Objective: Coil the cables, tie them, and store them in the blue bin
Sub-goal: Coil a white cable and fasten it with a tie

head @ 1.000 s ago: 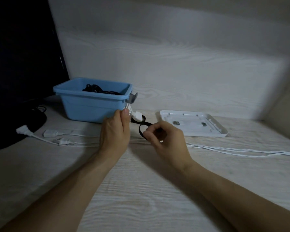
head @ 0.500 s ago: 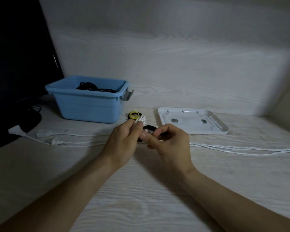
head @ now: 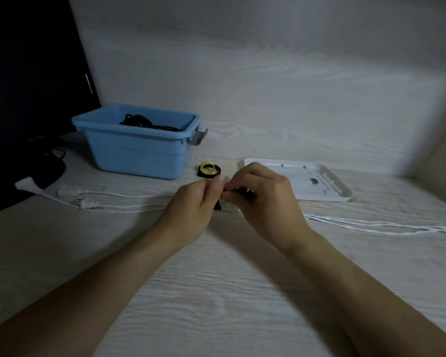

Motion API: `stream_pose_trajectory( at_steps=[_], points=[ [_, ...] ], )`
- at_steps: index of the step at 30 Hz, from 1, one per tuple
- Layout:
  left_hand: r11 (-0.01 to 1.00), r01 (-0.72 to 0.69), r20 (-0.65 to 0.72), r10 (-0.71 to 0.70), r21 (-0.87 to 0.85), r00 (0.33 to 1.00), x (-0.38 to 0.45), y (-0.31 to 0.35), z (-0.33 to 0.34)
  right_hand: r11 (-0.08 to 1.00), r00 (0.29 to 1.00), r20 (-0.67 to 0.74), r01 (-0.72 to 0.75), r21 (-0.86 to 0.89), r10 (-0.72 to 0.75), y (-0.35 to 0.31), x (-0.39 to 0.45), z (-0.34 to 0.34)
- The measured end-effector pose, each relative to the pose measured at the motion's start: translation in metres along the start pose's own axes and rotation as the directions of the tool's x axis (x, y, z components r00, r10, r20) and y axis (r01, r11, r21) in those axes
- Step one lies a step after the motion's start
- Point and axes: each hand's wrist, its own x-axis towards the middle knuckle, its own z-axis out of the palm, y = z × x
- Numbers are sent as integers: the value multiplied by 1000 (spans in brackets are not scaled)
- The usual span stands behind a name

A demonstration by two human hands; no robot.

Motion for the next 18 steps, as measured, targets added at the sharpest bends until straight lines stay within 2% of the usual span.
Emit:
stream_pose_trajectory(
  at_steps=[2,3,5,7,9,11,13,16,18],
  points=[
    [993,56,-10,-57,-101,998,2,-2,1,997,998,10,-65,-32,65,1,0,-3],
    [970,118,-18,-124,-212,992,4,-3,1,992,992,10,-127,-18,127,1,-1,-5],
    [868,226,-15,-259,-441,966,9,-1,-2,958,964,18,-265,110,265,-1,-1,-7],
    [804,260,-14,-316,-535,949,11,5,-5,910,935,50,-353,216,351,-5,-3,-6],
    [780,265,0,-321,-567,947,11,7,-5,923,941,76,-338,182,330,-6,-4,-3],
    [796,252,7,-297,-551,955,10,7,-3,943,948,80,-315,105,308,-8,-4,-1],
    [840,222,-11,-261,-494,965,9,5,-1,923,931,93,-363,130,353,-12,-4,0],
    [959,146,-80,-170,-245,982,5,-2,1,855,878,162,-476,206,450,-15,-5,1],
    [991,73,-103,-85,-113,991,3,-6,1,814,840,202,-540,216,503,-13,-7,3]
  ],
)
